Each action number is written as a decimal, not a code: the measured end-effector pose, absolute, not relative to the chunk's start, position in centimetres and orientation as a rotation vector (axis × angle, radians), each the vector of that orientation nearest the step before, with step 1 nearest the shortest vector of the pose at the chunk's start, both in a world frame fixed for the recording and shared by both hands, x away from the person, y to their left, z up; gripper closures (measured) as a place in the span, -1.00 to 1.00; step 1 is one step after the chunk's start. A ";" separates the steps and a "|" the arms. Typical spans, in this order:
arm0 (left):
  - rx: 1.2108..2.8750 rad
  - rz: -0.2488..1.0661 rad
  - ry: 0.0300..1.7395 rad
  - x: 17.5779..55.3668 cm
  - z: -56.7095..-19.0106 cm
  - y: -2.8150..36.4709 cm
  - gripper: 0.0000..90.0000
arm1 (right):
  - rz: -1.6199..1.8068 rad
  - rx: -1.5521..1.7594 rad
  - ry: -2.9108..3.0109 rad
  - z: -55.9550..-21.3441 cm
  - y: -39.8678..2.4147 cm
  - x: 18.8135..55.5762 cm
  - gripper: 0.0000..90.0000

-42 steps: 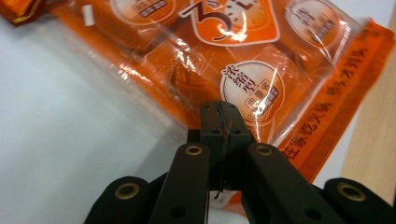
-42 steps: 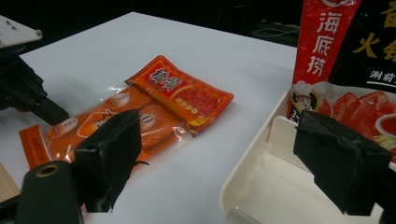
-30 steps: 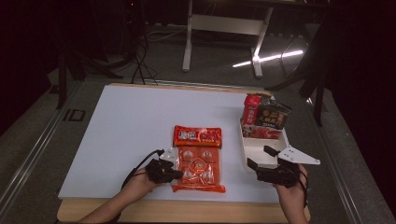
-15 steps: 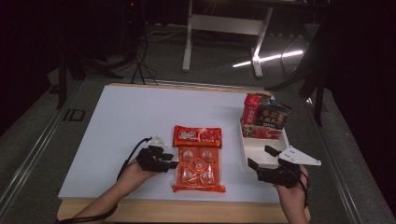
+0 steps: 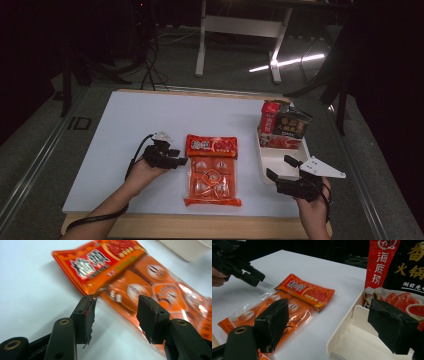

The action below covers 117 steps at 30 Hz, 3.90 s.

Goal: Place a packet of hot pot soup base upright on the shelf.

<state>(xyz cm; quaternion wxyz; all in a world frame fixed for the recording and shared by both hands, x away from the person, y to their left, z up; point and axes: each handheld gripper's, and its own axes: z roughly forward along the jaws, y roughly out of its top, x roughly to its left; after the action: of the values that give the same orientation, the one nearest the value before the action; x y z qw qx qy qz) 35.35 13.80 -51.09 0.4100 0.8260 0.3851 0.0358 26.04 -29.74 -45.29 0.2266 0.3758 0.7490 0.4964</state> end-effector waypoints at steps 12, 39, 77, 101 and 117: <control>2.047 0.121 1.046 39.1 -52.0 14.3 -0.07 | 1.354 1.024 2.065 -45.3 -29.6 26.0 -0.63; 2.069 -0.005 1.033 42.3 -54.7 10.5 0.34 | 1.360 1.011 2.067 -45.2 -29.7 25.9 -0.63; 2.070 0.163 0.809 38.0 -46.9 8.4 1.00 | 1.379 0.951 2.071 -44.7 -29.3 25.7 -0.70; 2.010 0.178 0.665 34.6 -43.2 8.1 1.00 | 1.323 0.901 2.096 -44.0 -27.6 25.0 -0.75; 1.970 0.255 0.404 29.6 -39.1 7.1 1.00 | 1.395 0.821 2.133 -43.2 -27.0 24.3 -0.67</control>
<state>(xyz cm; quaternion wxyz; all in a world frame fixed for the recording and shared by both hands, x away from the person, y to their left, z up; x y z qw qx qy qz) 29.63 7.05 -39.12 0.5290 0.8247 0.1693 0.1066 24.29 -26.95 -43.21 0.2299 0.2984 0.7752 0.5070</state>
